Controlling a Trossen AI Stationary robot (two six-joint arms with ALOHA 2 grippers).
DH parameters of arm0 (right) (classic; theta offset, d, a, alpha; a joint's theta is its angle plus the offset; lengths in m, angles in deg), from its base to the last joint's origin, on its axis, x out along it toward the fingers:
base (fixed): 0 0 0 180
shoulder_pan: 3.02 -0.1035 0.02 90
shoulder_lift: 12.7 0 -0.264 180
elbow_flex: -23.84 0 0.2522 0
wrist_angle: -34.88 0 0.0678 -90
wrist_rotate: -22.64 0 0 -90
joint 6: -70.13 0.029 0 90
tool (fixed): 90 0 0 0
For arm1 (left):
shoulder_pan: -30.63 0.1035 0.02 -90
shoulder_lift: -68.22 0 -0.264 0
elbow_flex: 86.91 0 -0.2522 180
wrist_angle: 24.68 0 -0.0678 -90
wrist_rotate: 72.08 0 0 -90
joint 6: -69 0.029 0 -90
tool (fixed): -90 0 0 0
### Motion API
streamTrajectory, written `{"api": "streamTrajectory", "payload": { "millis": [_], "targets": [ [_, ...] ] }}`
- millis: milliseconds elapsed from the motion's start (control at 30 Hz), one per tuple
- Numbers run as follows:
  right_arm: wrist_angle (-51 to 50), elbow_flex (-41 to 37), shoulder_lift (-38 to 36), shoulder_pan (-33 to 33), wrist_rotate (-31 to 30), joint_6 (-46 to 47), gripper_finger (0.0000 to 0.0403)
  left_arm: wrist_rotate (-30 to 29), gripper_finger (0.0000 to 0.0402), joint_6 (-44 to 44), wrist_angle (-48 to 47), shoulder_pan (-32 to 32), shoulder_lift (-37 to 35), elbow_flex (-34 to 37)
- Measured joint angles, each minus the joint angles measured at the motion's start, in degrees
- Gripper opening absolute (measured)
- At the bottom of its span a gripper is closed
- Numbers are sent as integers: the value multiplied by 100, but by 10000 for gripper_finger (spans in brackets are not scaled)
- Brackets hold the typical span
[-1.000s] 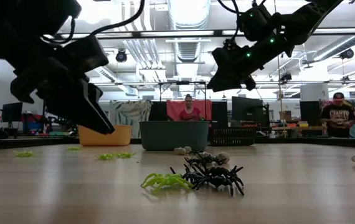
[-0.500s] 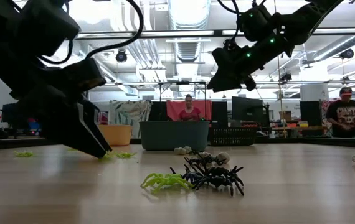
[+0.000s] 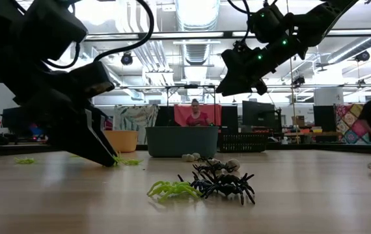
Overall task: Sort Halloween decoration
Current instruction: Put the green spider toy into the blue bin
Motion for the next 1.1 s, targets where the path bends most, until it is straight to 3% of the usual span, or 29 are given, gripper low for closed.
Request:
{"api": "streamTrajectory", "payload": {
  "millis": [500,900,1100],
  "targets": [
    [0,-2,0,-42,20,17,133,277,6,123,-169,0,-204,11],
    [-285,-2,-347,-145,20,-73,124,264,1,223,-1441,13,-1567,33],
    [-511,-2,-729,-397,18,-348,122,47,0,575,-1503,145,-2202,-124]
  ]
}}
